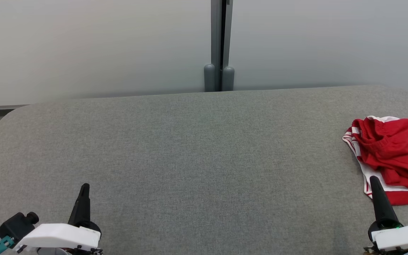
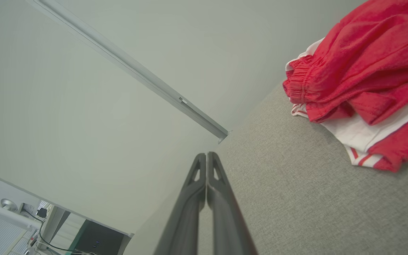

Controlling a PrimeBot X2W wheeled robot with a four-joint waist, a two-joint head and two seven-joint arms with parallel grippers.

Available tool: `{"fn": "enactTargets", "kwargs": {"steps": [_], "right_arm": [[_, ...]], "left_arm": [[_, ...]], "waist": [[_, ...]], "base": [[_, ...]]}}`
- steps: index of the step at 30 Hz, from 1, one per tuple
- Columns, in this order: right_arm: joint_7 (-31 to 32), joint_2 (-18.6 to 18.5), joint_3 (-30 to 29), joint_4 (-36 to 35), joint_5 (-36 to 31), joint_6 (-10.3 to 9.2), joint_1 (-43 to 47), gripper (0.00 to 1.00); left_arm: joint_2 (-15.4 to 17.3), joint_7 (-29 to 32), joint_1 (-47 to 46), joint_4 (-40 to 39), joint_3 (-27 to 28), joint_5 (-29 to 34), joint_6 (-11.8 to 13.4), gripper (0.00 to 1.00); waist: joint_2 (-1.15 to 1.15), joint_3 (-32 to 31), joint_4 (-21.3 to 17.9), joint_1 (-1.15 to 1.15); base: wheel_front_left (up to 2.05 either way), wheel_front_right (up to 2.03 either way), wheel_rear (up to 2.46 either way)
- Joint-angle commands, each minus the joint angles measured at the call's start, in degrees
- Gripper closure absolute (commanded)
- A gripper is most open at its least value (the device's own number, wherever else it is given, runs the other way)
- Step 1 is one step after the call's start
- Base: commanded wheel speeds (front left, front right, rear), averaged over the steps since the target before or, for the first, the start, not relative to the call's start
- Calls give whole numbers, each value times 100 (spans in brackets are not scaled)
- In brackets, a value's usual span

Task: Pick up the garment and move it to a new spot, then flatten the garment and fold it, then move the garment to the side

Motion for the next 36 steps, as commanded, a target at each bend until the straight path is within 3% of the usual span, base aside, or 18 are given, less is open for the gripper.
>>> {"fn": "enactTargets", "kwargs": {"steps": [1, 36], "right_arm": [[24, -16, -19, -9, 214, -3, -164, 100], [172, 94, -156, 537, 2150, -3, -613, 100]], "left_arm": [[18, 37, -166, -34, 82, -200, -56, 100], [-195, 499, -429, 102, 551, -1997, -415, 100]], "waist": [[0, 3, -4, 0], [0, 60, -93, 0]], "base": [[0, 0, 0], [0, 0, 0]]}}
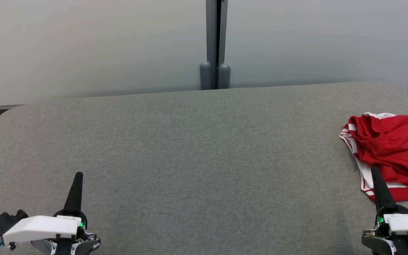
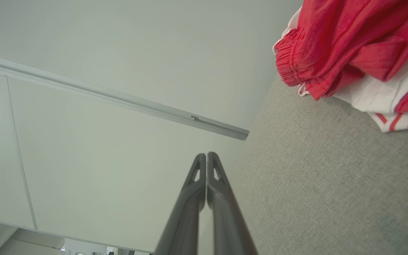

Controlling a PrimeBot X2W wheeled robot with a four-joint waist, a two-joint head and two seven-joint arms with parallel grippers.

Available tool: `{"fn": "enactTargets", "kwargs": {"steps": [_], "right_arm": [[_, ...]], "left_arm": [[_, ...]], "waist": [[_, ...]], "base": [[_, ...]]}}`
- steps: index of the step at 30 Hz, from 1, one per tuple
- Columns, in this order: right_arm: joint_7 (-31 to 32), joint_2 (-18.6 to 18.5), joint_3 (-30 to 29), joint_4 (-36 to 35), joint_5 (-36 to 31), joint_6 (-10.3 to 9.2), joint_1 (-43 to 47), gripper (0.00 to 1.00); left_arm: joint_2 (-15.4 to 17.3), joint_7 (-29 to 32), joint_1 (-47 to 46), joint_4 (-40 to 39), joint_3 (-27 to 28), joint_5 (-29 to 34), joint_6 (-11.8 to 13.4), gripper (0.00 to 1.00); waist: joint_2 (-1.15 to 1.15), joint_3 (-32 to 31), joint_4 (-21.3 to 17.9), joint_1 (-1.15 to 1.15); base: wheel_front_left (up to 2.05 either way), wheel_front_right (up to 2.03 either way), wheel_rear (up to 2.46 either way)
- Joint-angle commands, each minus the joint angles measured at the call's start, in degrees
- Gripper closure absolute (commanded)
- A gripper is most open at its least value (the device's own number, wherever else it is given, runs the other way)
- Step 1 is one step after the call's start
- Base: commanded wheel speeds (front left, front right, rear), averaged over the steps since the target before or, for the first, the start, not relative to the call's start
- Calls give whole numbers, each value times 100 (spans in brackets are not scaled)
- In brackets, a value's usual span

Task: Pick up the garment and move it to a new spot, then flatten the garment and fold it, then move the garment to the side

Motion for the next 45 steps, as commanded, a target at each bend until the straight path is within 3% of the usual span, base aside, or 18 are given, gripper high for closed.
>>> {"fn": "enactTargets", "kwargs": {"steps": [1, 38, 45], "right_arm": [[37, -7, -24, 0, 139, 2, -109, 100], [158, 94, -157, 425, 1593, 0, -445, 100], [170, 99, -168, 434, 1594, 0, -458, 100]], "left_arm": [[13, 30, -149, -23, 56, -110, -53, 100], [-153, 387, -340, 96, 414, -1470, -321, 100], [-156, 394, -329, 96, 422, -1495, -324, 100]], "waist": [[0, 2, -3, 0], [0, 60, -95, 0], [0, 62, -98, 0]], "base": [[0, 0, 0], [0, 0, 0], [0, 0, 0]]}}
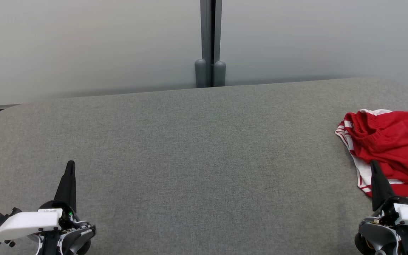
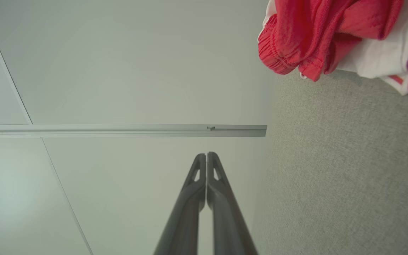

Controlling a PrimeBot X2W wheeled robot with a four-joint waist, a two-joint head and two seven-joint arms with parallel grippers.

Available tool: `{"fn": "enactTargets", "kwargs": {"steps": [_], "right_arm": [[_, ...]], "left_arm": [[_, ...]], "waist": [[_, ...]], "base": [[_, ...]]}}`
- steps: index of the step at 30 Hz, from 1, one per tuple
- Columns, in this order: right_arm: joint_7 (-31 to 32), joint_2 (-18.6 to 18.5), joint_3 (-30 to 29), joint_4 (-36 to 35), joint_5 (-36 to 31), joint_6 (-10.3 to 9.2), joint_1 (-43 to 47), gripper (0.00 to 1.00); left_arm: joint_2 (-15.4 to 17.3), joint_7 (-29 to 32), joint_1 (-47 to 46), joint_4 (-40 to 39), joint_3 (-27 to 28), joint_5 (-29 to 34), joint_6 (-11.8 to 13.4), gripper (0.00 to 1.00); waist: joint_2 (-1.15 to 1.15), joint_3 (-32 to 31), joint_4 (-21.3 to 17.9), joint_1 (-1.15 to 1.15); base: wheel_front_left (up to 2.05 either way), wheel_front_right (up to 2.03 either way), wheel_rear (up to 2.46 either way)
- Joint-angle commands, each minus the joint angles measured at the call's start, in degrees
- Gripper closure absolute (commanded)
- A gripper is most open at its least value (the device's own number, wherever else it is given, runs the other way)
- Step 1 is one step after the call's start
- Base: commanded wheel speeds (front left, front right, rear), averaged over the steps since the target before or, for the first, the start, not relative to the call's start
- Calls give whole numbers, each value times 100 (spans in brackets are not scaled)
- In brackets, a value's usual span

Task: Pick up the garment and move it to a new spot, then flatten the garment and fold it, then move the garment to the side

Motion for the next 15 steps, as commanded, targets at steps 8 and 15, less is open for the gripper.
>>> {"fn": "enactTargets", "kwargs": {"steps": [8, 15], "right_arm": [[27, -6, -35, 9, -10, 0, -60, 100], [33, 0, -42, 9, -20, 0, -61, 100]], "left_arm": [[12, 9, -70, 5, 26, -9, -27, 100], [11, 10, -70, 5, 27, -8, -27, 100]], "waist": [[0, 0, 0, 0], [0, 0, 0, 0]], "base": [[0, 0, 0], [0, 0, 0]]}}
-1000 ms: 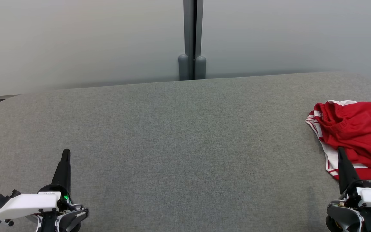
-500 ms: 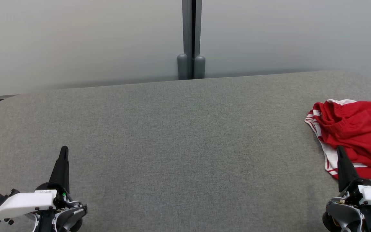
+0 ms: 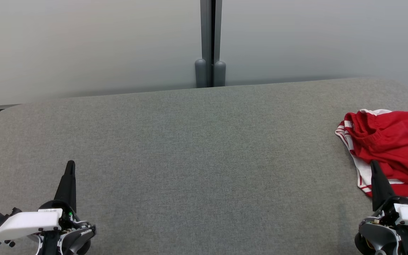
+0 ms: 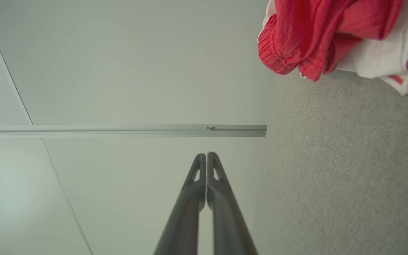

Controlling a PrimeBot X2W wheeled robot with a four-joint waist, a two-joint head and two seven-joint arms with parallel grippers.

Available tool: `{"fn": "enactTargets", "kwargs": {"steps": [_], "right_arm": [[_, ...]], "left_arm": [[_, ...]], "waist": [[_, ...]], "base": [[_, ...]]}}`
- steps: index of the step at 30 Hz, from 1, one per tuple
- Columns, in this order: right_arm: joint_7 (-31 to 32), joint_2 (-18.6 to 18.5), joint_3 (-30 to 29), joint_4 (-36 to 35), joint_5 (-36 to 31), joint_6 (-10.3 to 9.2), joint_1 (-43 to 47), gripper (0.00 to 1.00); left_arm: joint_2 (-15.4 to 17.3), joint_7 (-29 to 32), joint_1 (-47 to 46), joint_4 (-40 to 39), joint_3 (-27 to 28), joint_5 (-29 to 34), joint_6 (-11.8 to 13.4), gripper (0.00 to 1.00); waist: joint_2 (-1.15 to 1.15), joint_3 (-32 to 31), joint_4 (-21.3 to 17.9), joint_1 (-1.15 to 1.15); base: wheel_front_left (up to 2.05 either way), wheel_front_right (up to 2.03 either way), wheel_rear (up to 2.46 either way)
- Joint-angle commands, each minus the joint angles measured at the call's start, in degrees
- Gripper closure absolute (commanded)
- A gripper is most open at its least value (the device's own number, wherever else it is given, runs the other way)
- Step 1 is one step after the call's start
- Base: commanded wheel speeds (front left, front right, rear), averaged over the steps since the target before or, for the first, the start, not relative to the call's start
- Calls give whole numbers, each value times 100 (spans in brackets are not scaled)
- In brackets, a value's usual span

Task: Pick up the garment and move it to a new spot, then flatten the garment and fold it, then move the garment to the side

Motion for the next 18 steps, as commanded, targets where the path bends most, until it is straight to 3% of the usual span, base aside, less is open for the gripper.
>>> {"fn": "enactTargets", "kwargs": {"steps": [1, 18], "right_arm": [[20, -11, -23, 9, -19, 0, -61, 100], [37, -1, -36, 11, -38, 0, -64, 100]], "left_arm": [[12, 9, -69, 5, 25, -9, -27, 100], [10, 14, -70, 4, 28, -5, -27, 100]], "waist": [[0, 0, 0, 0], [0, 0, 0, 0]], "base": [[0, 0, 0], [0, 0, 0]]}}
